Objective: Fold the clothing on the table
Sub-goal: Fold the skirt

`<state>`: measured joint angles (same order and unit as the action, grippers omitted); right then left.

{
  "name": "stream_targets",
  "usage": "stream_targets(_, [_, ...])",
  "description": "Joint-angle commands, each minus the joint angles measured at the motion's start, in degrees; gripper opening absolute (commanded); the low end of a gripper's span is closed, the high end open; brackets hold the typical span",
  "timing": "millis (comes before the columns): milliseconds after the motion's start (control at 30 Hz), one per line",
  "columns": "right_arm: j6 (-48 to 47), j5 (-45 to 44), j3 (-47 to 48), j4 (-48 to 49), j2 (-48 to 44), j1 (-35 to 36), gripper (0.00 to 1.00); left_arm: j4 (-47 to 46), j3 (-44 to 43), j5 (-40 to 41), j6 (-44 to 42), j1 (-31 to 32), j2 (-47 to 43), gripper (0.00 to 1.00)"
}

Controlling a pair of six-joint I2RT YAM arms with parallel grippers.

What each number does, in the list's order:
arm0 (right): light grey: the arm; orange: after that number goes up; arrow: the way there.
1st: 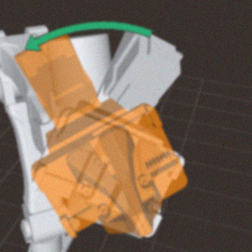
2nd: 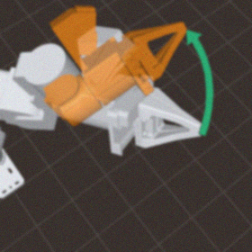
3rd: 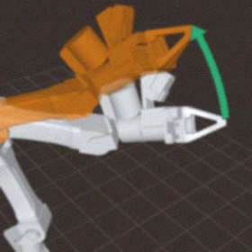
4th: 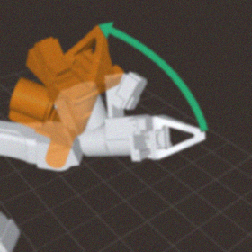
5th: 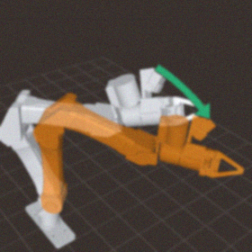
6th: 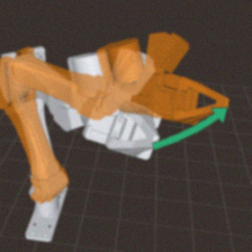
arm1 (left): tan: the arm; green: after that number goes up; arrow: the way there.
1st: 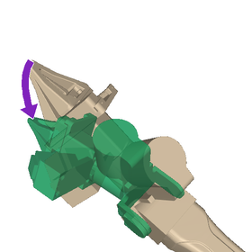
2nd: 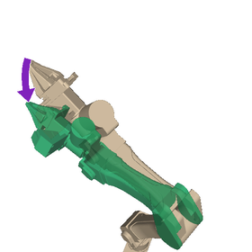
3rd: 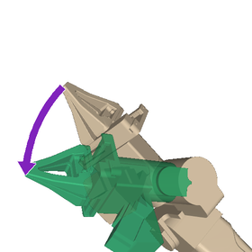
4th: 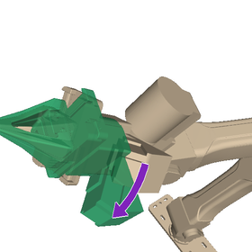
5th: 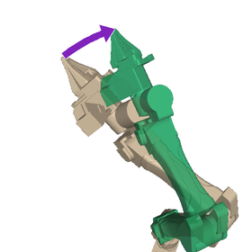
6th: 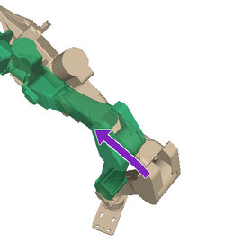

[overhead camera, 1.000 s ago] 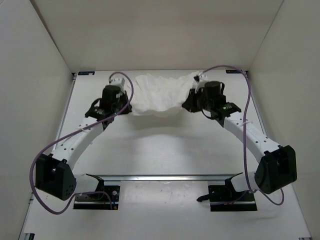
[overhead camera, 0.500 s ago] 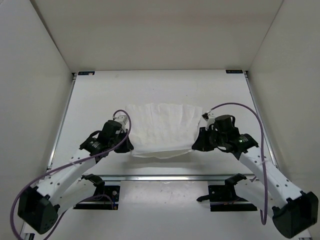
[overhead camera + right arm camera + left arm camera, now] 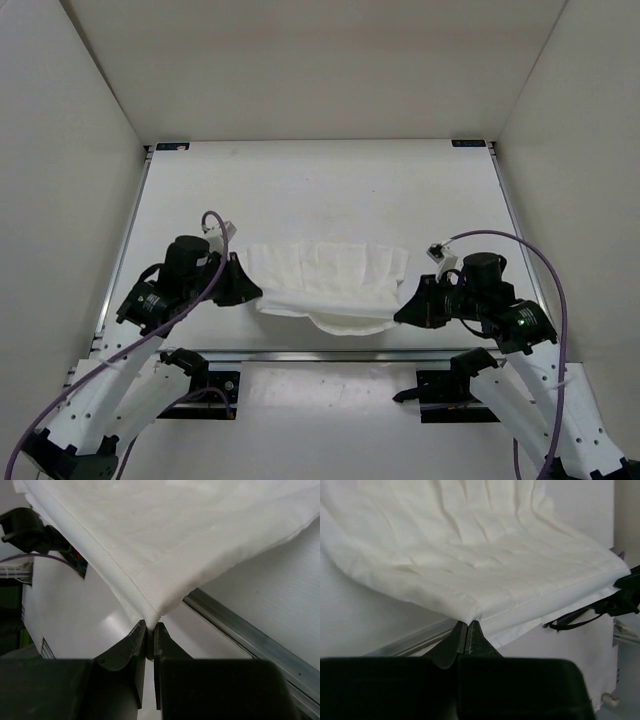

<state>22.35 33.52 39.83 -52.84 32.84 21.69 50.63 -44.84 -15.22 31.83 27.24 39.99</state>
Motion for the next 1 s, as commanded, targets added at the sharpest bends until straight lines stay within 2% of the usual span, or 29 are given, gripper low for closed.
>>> stream_targets(0, [-4.93,0.22,2.97,-2.64,1.86,-5.67,0.01,1.24,-5.78,4.6,-4.85,-5.97,3.16,0.0])
stream_targets(133, [-4.69,4.88,1.48,11.13,10.64,-12.1,0.0,-11.83,-4.91,3.7,-3.54,-8.52,11.51,0.0])
stream_targets(200, [-3.2,6.9,1.65,17.81,15.05,-15.52,0.0,-18.33,-2.64,0.99,-1.0,-12.72,15.8,0.0])
stream_targets(300, [-0.12,9.72,2.53,28.19,23.12,-18.52,0.0,-27.31,0.01,-1.83,2.08,-15.2,19.77,0.0])
stream_targets(467, [1.12,11.56,5.07,37.8,33.85,-17.74,0.0,-32.26,-0.69,-1.12,2.62,-15.81,26.54,0.0])
stream_targets(567, [1.3,10.96,7.35,39.82,38.6,-17.13,0.0,-34.2,-0.95,-1.74,2.62,-16.61,29.35,0.0])
stream_targets(667, [-0.19,9.2,10.08,38.09,38.62,-16.77,0.0,-33.76,-2.18,-1.57,2.01,-16.7,29.1,0.0])
stream_targets(833, [-3.8,4.37,13.86,30.26,32.66,-15.89,0.0,-28.23,-6.13,0.28,0.77,-16.34,25.77,0.0])
stream_targets(967, [-4.77,2.96,13.43,24.29,26.34,-14.58,0.0,-23.67,-7.98,0.28,0.16,-14.77,21.55,0.0])
